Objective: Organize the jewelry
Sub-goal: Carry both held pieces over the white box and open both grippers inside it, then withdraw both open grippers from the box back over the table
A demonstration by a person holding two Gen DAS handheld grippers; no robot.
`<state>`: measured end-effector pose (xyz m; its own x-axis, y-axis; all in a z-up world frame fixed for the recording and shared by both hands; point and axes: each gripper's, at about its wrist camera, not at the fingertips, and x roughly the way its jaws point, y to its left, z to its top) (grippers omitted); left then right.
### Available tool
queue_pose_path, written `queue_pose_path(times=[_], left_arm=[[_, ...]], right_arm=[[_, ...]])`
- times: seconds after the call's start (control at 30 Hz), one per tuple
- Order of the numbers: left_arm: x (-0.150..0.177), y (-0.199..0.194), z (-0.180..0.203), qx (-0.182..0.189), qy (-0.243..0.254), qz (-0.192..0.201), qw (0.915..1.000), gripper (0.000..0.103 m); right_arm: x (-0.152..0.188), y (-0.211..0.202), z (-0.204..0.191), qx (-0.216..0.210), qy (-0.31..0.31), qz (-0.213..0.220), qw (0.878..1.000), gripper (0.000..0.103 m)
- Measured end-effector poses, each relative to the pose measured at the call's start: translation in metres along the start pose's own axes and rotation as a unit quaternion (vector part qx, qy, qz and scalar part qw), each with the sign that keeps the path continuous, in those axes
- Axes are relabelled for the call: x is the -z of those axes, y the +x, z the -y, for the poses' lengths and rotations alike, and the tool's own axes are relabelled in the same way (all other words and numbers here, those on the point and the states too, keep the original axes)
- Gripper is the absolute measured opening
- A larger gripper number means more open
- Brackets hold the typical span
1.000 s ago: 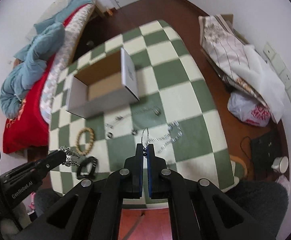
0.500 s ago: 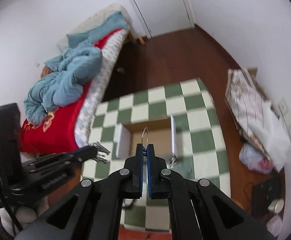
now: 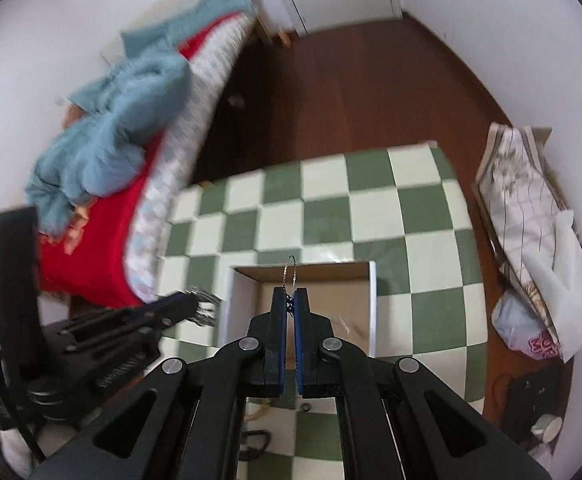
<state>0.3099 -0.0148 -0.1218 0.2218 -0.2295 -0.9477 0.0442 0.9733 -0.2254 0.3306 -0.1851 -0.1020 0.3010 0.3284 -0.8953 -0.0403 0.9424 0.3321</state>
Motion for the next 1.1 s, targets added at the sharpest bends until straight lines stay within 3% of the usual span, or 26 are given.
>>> queue_pose_path(times=[0.2,0.3,0.43,0.47,0.5,0.53,0.57,0.6,0.7,0.73,0.8,0.9,1.1], left_arm=[[-0.011,0.055,-0.008,-0.008,-0.017,-0.053,0.9984,0.006],[-0.013,0.066,-0.007,-0.013,-0.016,-0.068,0.9975,0.007],[-0.014,0.061,-0.003,-0.041,-0.007,-0.05,0.9979,0.011],[-0.015,0.059,-0.003,-0.051,-0.003,-0.043,0.9977,0.014],[-0.017,0.056,-0.003,-0.059,-0.002,-0.035,0.9976,0.028],[-0.017,0.052,-0.004,-0.068,-0.004,-0.027,0.9974,0.054],[-0.017,0.048,-0.006,-0.076,-0.006,-0.016,0.997,0.082],[-0.018,0.045,-0.007,-0.083,-0.008,-0.008,0.9965,0.089],[-0.015,0.037,-0.012,-0.108,-0.008,0.012,0.994,0.093],[-0.014,0.034,-0.013,-0.116,-0.005,0.018,0.993,0.103],[-0.01,0.031,-0.014,-0.133,-0.001,0.033,0.9906,0.103],[0.0,0.024,-0.016,-0.159,0.002,0.064,0.9853,0.103],[0.021,0.011,-0.02,-0.172,0.004,0.096,0.9804,0.103]], right_arm=[[0.002,0.083,0.016,0.055,-0.012,-0.071,0.996,0.003],[0.004,0.104,0.02,0.078,-0.019,-0.09,0.993,0.004],[0.002,0.113,0.021,0.093,-0.022,-0.11,0.989,0.007],[0.002,0.113,0.021,0.1,-0.026,-0.111,0.988,0.012],[0.003,0.111,0.021,0.101,-0.024,-0.11,0.988,0.032],[0.002,0.11,0.02,0.104,-0.026,-0.111,0.988,0.055],[0.003,0.109,0.02,0.107,-0.027,-0.11,0.988,0.064],[0.004,0.108,0.02,0.112,-0.03,-0.11,0.987,0.077],[0.009,0.103,0.018,0.133,-0.037,-0.11,0.984,0.088],[0.011,0.101,0.018,0.138,-0.039,-0.11,0.984,0.095],[0.018,0.1,0.02,0.142,-0.039,-0.11,0.983,0.101],[0.028,0.098,0.023,0.149,-0.036,-0.101,0.983,0.101],[0.049,0.09,0.022,0.161,-0.032,-0.078,0.983,0.103]])
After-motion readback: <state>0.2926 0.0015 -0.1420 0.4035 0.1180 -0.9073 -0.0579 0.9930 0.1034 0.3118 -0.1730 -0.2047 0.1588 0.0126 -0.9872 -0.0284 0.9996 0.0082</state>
